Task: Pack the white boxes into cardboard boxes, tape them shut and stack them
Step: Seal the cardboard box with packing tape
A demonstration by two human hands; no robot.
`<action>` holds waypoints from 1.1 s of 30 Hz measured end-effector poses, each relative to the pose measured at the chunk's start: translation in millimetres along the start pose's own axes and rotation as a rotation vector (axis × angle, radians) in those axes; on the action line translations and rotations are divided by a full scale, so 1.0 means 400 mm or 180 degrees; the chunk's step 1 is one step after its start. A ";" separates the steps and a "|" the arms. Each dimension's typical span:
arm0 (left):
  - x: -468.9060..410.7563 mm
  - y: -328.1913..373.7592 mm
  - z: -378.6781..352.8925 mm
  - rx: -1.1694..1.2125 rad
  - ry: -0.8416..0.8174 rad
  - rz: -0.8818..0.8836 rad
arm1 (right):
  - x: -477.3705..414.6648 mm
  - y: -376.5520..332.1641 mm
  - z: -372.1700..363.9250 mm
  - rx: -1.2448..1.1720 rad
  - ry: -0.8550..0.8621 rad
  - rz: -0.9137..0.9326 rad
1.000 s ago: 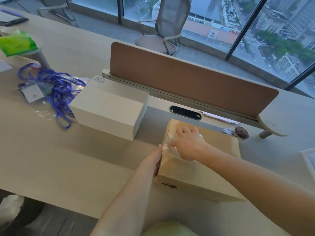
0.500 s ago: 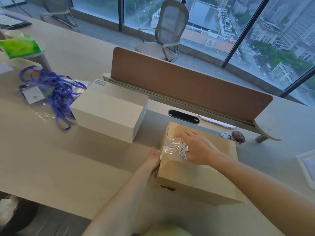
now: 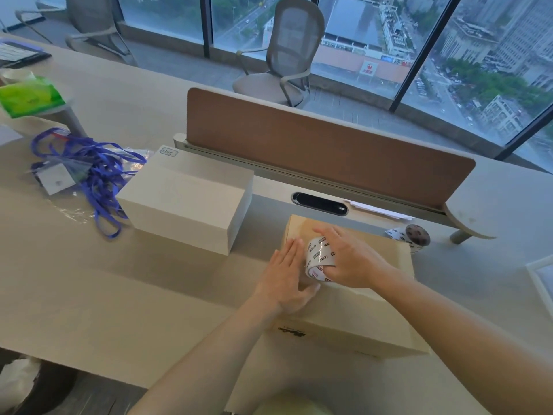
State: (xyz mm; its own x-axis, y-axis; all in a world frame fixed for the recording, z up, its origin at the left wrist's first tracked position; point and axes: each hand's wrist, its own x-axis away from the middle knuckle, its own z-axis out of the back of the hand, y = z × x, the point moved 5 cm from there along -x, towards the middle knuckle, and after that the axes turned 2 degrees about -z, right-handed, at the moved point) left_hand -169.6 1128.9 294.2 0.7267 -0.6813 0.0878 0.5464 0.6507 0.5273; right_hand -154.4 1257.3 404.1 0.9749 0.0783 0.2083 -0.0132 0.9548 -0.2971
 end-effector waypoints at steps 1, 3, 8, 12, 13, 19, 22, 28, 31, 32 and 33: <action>-0.002 -0.003 -0.002 -0.0098 -0.0050 0.0033 | -0.001 0.002 0.005 0.0081 -0.0053 0.0014; -0.001 0.003 0.004 -0.0271 -0.0197 0.0082 | -0.001 0.006 0.015 0.0195 -0.0171 0.0030; 0.005 0.013 0.012 -0.0574 -0.0296 0.0224 | -0.001 0.008 0.026 0.0426 -0.0344 0.0227; 0.003 0.014 0.008 -0.0640 -0.0277 0.0372 | 0.028 0.035 0.031 0.0655 -0.0383 0.0320; 0.003 0.015 0.009 -0.0636 -0.0288 0.0387 | 0.034 0.045 0.030 0.0717 -0.0366 0.0350; -0.005 0.025 0.013 -0.0893 -0.0353 0.0434 | 0.049 0.112 0.010 -0.0325 -0.0153 0.0148; -0.021 0.055 0.013 -0.1029 -0.0128 0.0278 | 0.053 0.172 -0.024 -0.1573 -0.0373 -0.0159; -0.028 0.064 -0.010 -0.0973 -0.0013 0.0306 | 0.041 0.180 -0.055 -0.2007 -0.0057 0.0211; -0.027 0.071 -0.002 -0.0998 -0.0096 0.0294 | 0.036 0.181 -0.039 -0.1818 -0.0036 0.0486; -0.028 0.072 0.000 -0.0992 -0.0110 0.0301 | 0.033 0.178 -0.031 -0.1702 -0.0081 0.0570; -0.029 0.073 0.002 -0.0986 -0.0122 0.0306 | 0.030 0.176 -0.024 -0.1564 -0.0137 0.0642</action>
State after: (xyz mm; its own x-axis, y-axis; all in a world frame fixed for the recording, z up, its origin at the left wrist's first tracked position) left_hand -162.6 1155.4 309.2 0.7681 -0.6201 0.1595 0.5810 0.7797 0.2333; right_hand -141.5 1322.6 376.8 0.9537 0.2679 0.1368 -0.0838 0.6734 -0.7345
